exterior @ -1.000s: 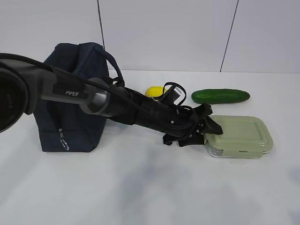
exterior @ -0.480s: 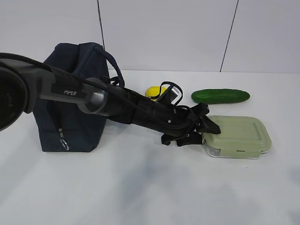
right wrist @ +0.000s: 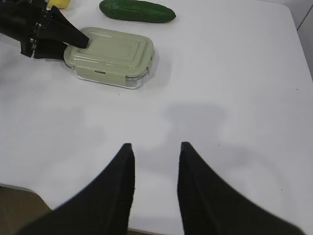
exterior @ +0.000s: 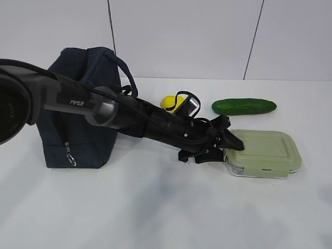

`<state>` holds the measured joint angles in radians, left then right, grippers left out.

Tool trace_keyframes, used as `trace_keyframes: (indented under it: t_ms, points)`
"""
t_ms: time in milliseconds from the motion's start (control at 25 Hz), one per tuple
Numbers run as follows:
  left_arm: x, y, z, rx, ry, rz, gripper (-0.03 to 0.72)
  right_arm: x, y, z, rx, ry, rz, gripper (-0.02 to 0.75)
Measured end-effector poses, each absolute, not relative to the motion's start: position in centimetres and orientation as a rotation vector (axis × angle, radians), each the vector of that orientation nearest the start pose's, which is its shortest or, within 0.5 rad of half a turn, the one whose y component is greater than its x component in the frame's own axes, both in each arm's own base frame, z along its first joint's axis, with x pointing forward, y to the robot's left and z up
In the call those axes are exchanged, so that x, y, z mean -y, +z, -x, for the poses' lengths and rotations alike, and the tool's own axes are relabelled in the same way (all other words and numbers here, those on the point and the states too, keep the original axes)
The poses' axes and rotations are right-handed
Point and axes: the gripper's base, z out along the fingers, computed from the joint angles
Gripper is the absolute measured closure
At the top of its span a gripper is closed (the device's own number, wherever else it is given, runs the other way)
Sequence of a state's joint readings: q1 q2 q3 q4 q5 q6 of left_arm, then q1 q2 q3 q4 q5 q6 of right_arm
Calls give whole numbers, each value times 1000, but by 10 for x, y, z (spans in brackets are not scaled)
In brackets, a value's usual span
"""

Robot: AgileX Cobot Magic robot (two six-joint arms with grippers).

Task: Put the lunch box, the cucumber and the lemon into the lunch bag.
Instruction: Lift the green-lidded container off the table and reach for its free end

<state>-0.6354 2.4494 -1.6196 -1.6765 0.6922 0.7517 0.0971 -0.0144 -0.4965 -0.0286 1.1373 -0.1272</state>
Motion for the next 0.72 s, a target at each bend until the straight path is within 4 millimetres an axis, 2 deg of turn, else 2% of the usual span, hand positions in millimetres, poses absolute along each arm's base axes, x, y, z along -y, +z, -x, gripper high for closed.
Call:
trace_keyframes:
  t_ms: [320,720]
  points:
    - [327,80,-376,-2561,-1576,-29,307,3,271,10,-2100,-26,186,498]
    - [330,87,-374,-2499,-1701,-66,308,3,283,13,-2082,78,11,498]
